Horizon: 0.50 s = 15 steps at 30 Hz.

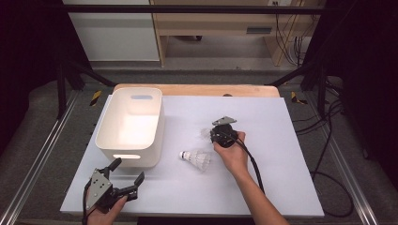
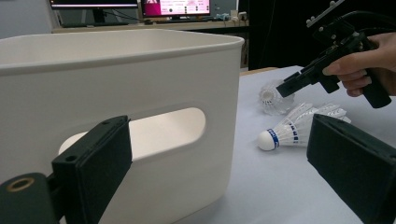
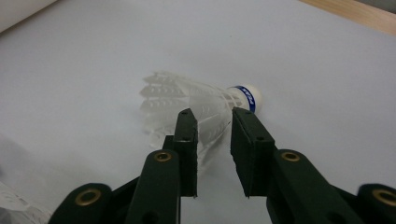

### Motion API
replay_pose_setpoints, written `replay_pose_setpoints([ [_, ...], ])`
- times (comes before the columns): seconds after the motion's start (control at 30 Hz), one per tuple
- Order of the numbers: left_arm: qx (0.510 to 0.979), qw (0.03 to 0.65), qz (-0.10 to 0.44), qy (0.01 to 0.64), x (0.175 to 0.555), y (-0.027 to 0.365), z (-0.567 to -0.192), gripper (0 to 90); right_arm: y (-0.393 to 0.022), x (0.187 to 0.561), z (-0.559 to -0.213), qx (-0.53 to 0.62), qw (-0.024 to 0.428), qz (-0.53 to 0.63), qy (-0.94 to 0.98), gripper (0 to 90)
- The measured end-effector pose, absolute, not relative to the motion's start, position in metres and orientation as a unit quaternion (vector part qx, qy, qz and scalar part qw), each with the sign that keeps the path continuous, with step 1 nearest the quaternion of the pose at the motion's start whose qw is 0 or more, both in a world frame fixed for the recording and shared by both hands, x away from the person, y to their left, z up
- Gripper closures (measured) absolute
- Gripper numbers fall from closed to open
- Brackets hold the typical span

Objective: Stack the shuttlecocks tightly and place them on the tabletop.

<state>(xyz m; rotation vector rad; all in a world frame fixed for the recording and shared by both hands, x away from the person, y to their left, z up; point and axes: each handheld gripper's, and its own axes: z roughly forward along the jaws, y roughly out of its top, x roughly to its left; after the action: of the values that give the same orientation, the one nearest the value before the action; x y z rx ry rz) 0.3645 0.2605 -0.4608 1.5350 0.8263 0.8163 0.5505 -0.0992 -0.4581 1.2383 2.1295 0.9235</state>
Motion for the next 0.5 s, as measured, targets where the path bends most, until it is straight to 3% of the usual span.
replay_pose_setpoints([
  [0.33, 0.654, 0.572, 0.348, 0.352, 0.365, 0.260, -0.461, 6.7, -0.113, 0.548, -0.461, 0.459, 0.261, 0.324, 0.785, 87.3],
  [0.5, 0.654, 0.571, 0.348, 0.353, 0.364, 0.261, -0.461, 6.8, -0.124, 0.546, -0.460, 0.457, 0.261, 0.332, 0.783, 90.0],
])
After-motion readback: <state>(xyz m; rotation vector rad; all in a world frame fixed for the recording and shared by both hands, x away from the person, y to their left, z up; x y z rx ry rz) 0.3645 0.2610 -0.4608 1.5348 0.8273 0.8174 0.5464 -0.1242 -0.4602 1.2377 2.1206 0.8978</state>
